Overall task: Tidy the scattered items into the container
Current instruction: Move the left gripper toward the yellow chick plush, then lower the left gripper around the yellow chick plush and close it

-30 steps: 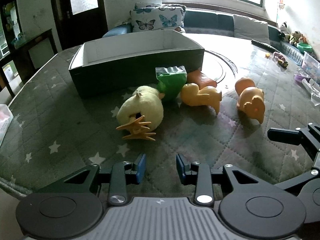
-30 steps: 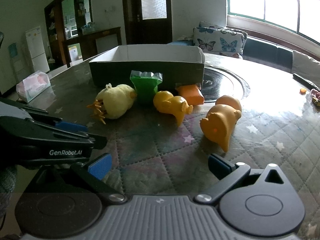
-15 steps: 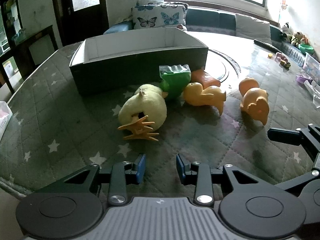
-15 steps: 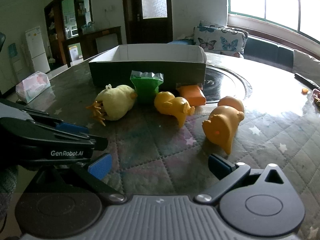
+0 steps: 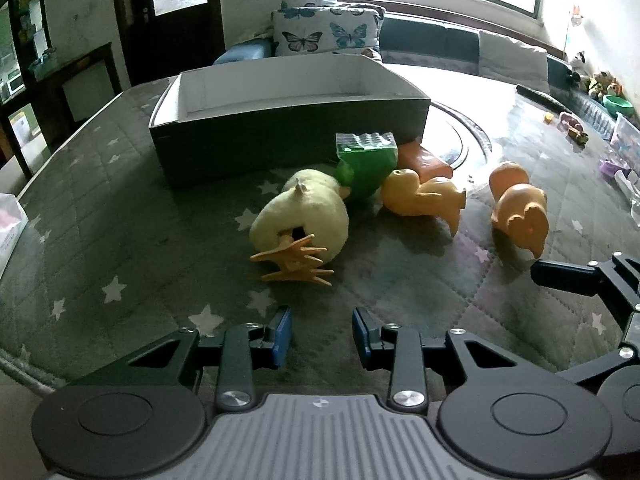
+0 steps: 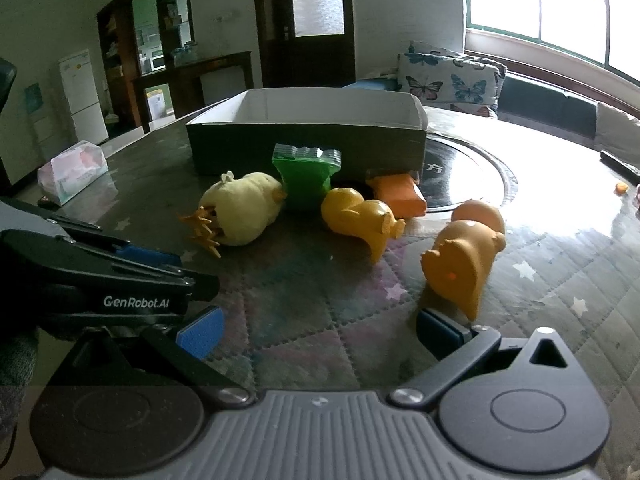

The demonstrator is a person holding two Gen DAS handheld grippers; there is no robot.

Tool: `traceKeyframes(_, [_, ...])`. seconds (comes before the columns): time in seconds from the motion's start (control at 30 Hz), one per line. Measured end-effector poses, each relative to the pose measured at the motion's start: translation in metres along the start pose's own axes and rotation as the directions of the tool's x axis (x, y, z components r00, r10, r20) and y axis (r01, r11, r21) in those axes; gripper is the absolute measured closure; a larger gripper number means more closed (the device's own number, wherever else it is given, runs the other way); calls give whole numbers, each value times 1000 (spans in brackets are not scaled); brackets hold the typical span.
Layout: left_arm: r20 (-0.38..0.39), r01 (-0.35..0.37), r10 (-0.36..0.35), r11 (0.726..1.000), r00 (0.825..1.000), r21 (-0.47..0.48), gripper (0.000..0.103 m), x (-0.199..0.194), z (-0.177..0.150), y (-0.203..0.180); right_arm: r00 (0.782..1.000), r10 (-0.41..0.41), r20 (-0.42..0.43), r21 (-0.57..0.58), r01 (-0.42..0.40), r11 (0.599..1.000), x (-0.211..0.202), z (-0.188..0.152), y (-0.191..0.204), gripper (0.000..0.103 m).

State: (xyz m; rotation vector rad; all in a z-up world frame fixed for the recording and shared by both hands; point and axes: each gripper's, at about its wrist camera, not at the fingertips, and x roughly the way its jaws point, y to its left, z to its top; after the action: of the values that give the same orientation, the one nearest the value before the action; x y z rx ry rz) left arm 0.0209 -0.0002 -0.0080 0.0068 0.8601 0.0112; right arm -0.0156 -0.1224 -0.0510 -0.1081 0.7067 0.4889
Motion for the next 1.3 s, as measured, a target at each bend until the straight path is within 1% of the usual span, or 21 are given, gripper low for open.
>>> traceKeyframes(0.43, [2, 1, -1, 1000, 1000, -14, 67, -2, 2, 6, 1000, 20, -1, -18, -20, 1000, 4, 5, 5, 0])
traceKeyframes(0.8, [11, 4, -3, 999, 1000, -49, 67, -4, 10, 21, 999, 45, 3, -42, -45, 998, 12, 15, 10, 0])
traceKeyframes(1.07, [20, 34, -32, 996, 999, -83, 67, -6, 19, 37, 997, 77, 1, -56, -77, 995, 21, 24, 14, 0])
traceKeyframes(1.3, [48, 67, -63, 994, 997, -86, 67, -9, 32, 51, 993, 119, -4, -88, -118, 989, 33, 36, 22, 1])
